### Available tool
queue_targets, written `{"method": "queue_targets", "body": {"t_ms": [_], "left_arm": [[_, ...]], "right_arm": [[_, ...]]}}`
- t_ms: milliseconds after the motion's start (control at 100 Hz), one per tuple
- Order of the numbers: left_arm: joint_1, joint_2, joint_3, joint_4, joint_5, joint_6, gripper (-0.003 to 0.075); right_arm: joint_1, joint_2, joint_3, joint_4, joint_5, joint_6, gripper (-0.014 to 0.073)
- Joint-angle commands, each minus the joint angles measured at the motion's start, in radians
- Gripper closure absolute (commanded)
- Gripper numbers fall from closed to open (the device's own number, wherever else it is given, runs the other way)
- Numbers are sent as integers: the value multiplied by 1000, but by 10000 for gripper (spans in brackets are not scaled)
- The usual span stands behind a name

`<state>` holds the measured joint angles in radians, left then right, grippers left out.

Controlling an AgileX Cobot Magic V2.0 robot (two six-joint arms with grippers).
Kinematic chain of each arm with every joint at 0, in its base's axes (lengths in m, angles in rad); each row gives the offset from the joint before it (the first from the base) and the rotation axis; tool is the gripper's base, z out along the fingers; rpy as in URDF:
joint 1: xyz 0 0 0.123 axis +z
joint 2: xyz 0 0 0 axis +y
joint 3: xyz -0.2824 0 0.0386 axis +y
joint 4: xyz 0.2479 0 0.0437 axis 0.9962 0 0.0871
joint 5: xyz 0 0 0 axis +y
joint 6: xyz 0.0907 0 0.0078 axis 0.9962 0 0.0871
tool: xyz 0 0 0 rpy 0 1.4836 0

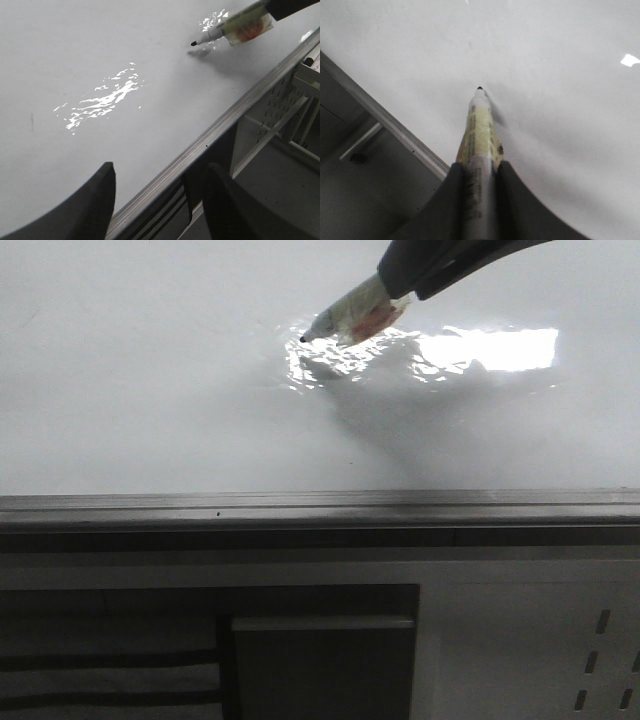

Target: Write number 4 on whiteboard

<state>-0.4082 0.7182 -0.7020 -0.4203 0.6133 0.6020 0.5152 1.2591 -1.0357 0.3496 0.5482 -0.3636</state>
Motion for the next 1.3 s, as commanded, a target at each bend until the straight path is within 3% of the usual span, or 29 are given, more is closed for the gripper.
{"method": "queue_targets", "body": {"t_ms": [0,230,510,760,940,1110,1290], "left_arm": [[5,3,-28,-32,-71,-11,355],[5,3,-28,-32,-71,-11,355],[5,3,-28,-32,-92,-11,355],[5,3,-28,-32,-94,-11,355],[5,3,-28,-32,-96,-11,355],[5,3,-28,-32,-96,-11,355],[5,14,-41,-34,-78,11,355]], "right_arm": [[-12,14,-28,19,-70,-1,629],[-13,79,-30,-4,23,-3,629],[-169,-66,-30,-7,193,5,629],[-54,-91,-32,35,51,-45,629],[-46,-4,-32,35,5,-48,629],[-42,58,-32,33,178,-48,629],[-8,-17,-103,34,218,-89,629]]}}
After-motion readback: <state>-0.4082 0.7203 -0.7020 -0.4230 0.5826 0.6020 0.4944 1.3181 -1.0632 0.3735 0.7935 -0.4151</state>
